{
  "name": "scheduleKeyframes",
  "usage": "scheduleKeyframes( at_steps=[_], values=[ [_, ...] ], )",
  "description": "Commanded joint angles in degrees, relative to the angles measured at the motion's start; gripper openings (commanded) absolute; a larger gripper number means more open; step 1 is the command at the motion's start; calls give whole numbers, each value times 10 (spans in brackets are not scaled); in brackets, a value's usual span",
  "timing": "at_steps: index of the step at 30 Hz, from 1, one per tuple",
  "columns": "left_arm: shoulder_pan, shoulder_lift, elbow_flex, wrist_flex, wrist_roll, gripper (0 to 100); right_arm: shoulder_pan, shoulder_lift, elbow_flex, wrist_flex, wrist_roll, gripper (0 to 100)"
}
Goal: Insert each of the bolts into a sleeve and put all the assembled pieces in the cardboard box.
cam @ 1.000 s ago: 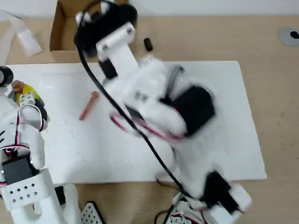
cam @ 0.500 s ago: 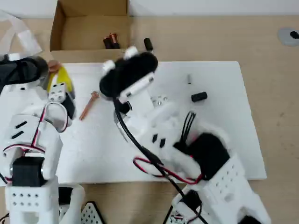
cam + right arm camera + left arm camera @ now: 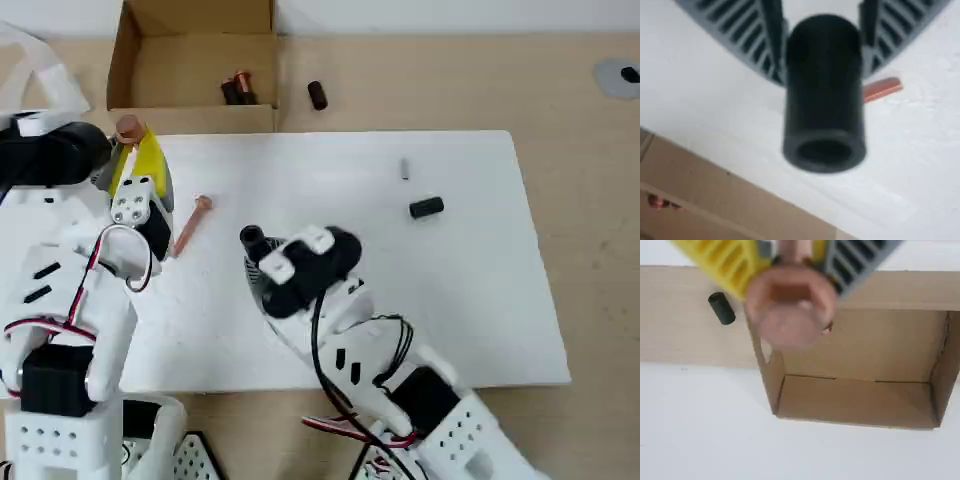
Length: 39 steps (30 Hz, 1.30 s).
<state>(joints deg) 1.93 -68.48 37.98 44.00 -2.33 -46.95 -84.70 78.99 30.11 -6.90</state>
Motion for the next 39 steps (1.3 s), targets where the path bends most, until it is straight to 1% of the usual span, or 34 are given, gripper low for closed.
scheduleKeyframes(
  at_steps=[1, 3, 7, 10, 18, 23, 32, 39],
  values=[
    [33, -44, -36, -11, 37, 6, -7, -26, 44, -71, 18, 9],
    [67, -78, -36, 12, 47, 6, -7, -26, 59, -89, 17, 9],
    [170, -137, -34, 88, 47, 5, -7, -26, 68, -109, 15, 9],
    [203, -152, -33, 128, 47, 5, -7, -29, 66, -109, 15, 9],
    [207, -152, 18, 114, 47, 5, -7, -30, 64, -109, 15, 9],
    [207, -152, 37, 87, 48, 5, -7, -31, 63, -109, 15, 9],
    [207, -152, 60, 84, 47, 5, -7, -31, 45, -109, 14, 9],
    [203, -152, 122, -3, 47, 5, -7, -31, 44, -108, 14, 9]
  ],
)
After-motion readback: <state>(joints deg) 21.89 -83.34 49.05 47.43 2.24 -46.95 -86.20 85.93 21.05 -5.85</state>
